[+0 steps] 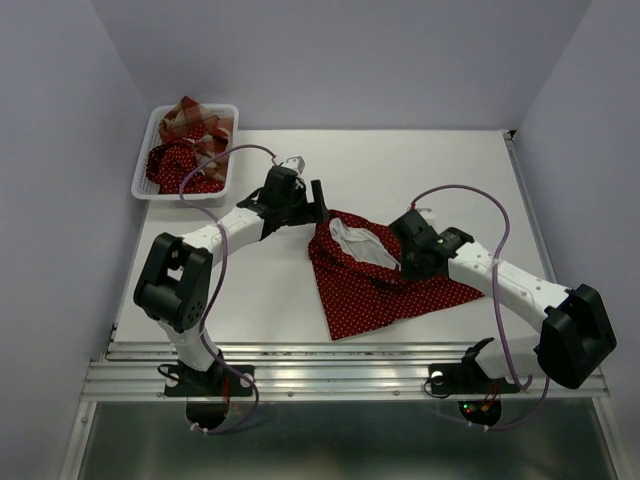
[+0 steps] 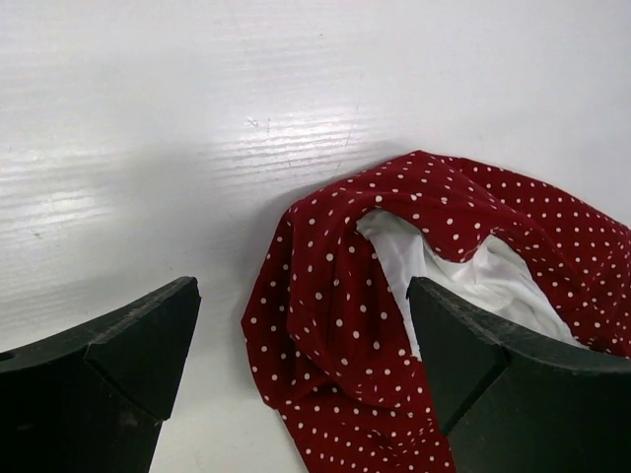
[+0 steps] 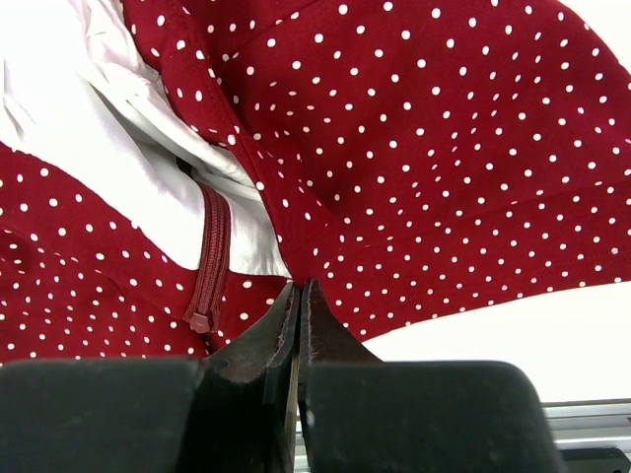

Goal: Fold and stack the skirts
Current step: Flatten the skirt out

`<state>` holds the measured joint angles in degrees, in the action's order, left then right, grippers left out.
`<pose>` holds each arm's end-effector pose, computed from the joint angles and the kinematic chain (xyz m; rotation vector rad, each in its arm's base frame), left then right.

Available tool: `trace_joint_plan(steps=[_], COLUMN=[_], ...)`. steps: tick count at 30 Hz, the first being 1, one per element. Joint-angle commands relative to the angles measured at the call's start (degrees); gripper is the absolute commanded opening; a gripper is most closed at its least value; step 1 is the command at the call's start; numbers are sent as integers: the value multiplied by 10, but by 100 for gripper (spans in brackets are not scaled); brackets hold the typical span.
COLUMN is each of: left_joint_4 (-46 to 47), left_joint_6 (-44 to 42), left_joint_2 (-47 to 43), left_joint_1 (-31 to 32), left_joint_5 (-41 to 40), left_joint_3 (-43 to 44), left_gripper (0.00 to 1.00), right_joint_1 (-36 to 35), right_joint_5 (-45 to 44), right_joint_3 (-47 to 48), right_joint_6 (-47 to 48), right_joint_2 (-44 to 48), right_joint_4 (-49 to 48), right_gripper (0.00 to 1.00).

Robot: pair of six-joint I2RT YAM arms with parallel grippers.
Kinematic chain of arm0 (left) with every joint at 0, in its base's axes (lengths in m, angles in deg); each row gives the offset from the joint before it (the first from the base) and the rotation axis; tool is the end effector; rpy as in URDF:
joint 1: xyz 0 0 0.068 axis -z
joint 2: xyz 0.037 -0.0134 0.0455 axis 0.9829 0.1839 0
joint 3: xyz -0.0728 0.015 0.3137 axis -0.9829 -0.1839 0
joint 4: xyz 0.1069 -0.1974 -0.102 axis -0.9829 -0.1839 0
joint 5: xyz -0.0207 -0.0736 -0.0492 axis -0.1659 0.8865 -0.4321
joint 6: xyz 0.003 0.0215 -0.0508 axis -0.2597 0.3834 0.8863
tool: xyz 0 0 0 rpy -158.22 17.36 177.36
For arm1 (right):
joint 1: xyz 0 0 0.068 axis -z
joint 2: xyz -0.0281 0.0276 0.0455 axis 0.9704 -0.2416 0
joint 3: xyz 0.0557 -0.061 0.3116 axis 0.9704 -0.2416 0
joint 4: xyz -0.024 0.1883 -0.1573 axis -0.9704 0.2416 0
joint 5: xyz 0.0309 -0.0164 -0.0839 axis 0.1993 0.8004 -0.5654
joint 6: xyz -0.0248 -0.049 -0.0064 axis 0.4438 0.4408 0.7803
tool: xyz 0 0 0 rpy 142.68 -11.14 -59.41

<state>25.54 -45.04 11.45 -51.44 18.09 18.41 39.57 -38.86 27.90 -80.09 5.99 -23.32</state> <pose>0.3277 -0.1795 0.2924 0.1185 2.1987 -0.6815 0.1836 0.1197 0.2859 0.0228 2.6214 -0.0758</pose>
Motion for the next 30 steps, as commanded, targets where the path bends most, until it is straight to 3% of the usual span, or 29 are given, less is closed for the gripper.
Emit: trace_joint_plan(steps=[1,5,8,14,17,18,19,22,25,30], left_joint_4=[-8,-11,-12,-12,-9,-9,-12,-29,-67,-150], left_joint_6=[-33,-47,-50,-66,-83,-87,-88,-82,-75,-48], left_joint_2=[14,36,61,92,94,92,89,64,27,-43], left_joint_1=[-1,-1,0,0,0,0,0,-1,-2,-3], left_joint_5=[0,10,7,12,40,42,30,-18,-118,-294], left_joint_3=[33,39,52,79,80,80,82,87,108,184], left_gripper=[98,97,84,67,47,22,2,0,0,0], right_joint_1=[-2,-2,-2,-2,-2,-2,-2,-2,5,39], right_joint_5=[3,4,3,-5,-15,-21,-25,-40,-84,-203], right_joint_3=[15,20,22,20,20,20,21,27,49,160], right_joint_6=[4,5,4,1,-4,-5,-6,-12,-15,-12], right_joint_2=[15,11,14,25,34,37,38,41,41,39], right_joint_4=[-12,-10,-7,4,8,7,10,16,38,86], right_gripper=[1,1,1,1,1,1,1,1,1,1])
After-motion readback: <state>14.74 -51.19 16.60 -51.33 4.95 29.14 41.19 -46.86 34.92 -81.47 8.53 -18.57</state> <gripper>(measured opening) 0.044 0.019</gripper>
